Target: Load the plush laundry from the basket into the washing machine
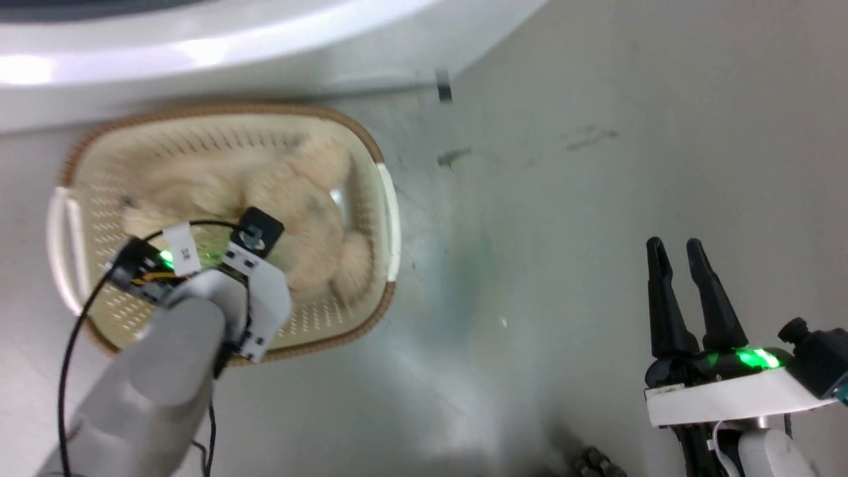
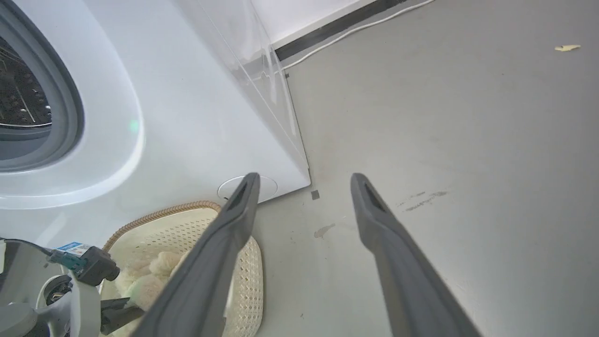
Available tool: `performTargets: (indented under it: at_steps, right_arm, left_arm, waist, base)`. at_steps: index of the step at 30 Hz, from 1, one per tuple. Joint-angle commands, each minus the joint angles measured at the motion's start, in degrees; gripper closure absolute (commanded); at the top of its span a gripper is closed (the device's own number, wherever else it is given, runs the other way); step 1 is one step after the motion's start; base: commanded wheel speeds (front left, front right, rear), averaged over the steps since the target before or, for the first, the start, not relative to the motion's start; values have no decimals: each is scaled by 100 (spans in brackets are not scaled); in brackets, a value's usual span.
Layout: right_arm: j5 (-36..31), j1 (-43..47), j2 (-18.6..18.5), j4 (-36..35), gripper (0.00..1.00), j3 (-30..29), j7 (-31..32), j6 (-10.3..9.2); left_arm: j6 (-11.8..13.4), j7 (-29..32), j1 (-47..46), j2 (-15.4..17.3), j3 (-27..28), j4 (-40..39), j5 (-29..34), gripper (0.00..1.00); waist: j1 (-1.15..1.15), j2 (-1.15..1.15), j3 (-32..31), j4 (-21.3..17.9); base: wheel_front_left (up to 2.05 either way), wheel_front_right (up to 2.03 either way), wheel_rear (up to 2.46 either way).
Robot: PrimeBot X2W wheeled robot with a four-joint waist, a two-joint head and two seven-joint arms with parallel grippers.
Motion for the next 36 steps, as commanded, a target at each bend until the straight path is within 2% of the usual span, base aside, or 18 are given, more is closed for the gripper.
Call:
performTargets:
  at_steps: [1, 11, 19, 26, 31, 36]
  right_arm:
    - [-41, -61, -1, 38, 0, -26, -25, -4]
    - [-285, 112, -1, 412, 0, -282, -25, -4]
    - [-440, 454, -1, 656, 0, -524, -25, -4]
    - [-491, 735, -1, 772, 0, -650, -25, -4]
    - [-515, 851, -1, 827, 0, -677, -25, -4]
    - [-526, 908, -1, 847, 0, -677, -25, -4]
  left_arm:
    - [18, -82, 73, -62, 35, 20, -72, 100]
    - [39, -893, 594, -851, 523, 298, -970, 100]
    - [-16, -1584, 1015, -1269, 750, 254, -1423, 100]
    - [74, -2246, 1360, -1444, 1061, -47, -1786, 100]
    - [251, -2603, 1568, -1492, 1331, -416, -2007, 100]
    - [411, -2810, 1582, -1458, 1457, -919, -1964, 100]
  waist:
    - [0, 0, -404, 189]
    - [0, 0, -1632, 821]
    - [0, 0, -2479, 1381]
    - [0, 0, -2944, 1679]
    - [0, 0, -3145, 1774]
    - [0, 0, -3221, 1802]
  base:
    - [0, 0, 0]
    - [0, 0, 0]
    - [0, 0, 0]
    - [0, 0, 0]
    - [0, 0, 0]
    - [0, 0, 0]
